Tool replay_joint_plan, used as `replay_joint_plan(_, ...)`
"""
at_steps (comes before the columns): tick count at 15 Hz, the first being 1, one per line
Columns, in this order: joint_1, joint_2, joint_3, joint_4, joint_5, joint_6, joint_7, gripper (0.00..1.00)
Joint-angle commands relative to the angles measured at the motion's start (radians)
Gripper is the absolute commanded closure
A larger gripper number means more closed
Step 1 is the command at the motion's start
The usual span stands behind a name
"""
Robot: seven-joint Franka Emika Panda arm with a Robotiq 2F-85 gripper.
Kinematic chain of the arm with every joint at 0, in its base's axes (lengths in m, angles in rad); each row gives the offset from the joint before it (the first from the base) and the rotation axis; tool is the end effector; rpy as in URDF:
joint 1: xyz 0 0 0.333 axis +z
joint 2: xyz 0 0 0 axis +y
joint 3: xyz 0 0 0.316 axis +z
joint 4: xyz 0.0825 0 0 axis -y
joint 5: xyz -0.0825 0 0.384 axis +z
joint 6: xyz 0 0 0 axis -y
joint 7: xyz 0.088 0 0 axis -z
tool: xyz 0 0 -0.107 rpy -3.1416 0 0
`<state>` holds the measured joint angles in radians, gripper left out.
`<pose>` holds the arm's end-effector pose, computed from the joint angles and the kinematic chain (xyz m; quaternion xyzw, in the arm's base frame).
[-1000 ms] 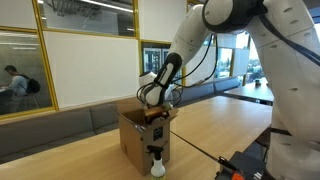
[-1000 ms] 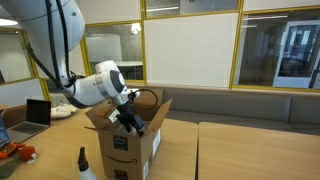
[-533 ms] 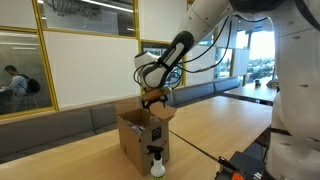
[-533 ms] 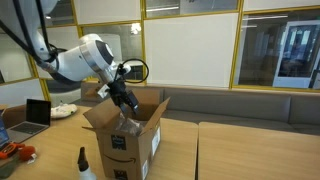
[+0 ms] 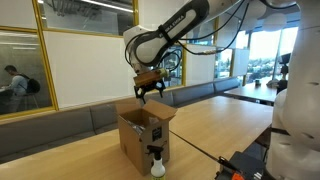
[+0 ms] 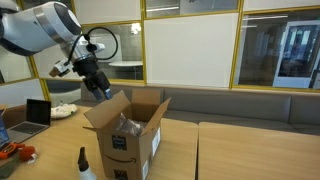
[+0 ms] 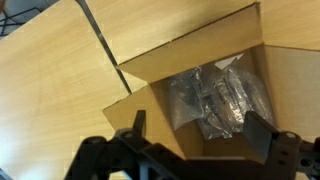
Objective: Put all the plastic bag and the spray bottle in the carton box
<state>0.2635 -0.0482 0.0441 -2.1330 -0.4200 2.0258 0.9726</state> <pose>0.5085 0.1371 0.4280 0.9556 -0.2273 0.0876 0.1661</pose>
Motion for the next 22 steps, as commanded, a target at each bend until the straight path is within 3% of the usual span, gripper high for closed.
replay_joint_plan(1,-0.031,-0.102,0.074,-0.050,0.115,-0.060,-0.018,0.00)
replay_joint_plan(8,-0.024,-0.257,0.156,-0.206,0.289,0.008,-0.033,0.00)
replay_joint_plan(14,-0.012,-0.345,0.189,-0.402,0.384,0.263,-0.195,0.00)
replay_joint_plan(22,-0.048,-0.307,0.193,-0.594,0.385,0.547,-0.400,0.00)
